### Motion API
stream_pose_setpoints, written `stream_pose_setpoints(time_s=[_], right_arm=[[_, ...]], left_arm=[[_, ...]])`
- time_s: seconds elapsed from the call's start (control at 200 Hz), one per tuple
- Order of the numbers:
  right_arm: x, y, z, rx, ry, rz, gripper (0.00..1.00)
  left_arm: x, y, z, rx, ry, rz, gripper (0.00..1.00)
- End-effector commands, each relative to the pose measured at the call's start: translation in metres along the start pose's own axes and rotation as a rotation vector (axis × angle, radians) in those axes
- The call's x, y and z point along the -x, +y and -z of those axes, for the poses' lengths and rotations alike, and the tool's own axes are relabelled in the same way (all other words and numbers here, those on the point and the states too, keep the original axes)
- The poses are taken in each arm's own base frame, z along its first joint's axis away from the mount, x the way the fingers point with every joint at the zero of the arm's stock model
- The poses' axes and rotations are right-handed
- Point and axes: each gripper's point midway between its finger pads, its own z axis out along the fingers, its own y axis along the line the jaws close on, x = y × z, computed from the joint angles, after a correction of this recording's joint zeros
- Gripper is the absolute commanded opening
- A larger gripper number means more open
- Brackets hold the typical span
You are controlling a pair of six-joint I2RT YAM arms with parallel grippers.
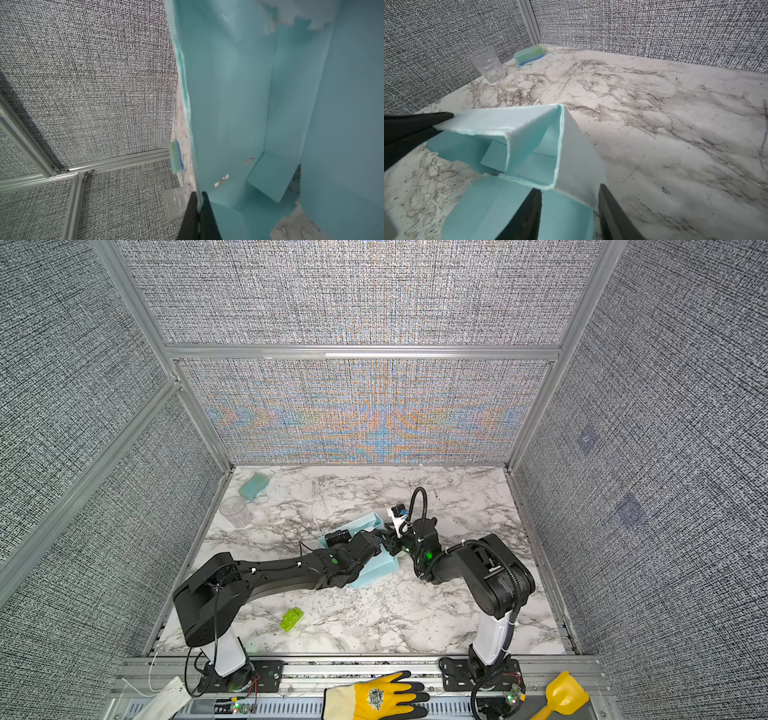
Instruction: Fold the paper box
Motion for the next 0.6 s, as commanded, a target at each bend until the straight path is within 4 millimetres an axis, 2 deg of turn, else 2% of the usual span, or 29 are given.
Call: stream_pose_setpoints(time_s=[0.0,0.195,0.405,0.595], right_arm=[[0.009,-0.002,-0.002,-0.015,-0.026,0.028,0.46],[0.010,0.003,-0.006,0.003,-0.024,0.033,0.47],[0.009,0.005,-0.002,0.007,-0.020,0.036,0.47],[0.007,0.007,-0.001,0.016,-0.017,0.028,0.47]], left_arm=[[0.003,-0.006,0.002,-0.034,-0.016,-0.003,0.00],[0.006,-0.008,-0.001,-0.038,-0.020,-0.008,0.00],[0.004,0.006,-0.007,-0.036,-0.014,0.036,0.00],[-0.001,0.003,-0.011,-0.048,0.004,0.030,0.00]])
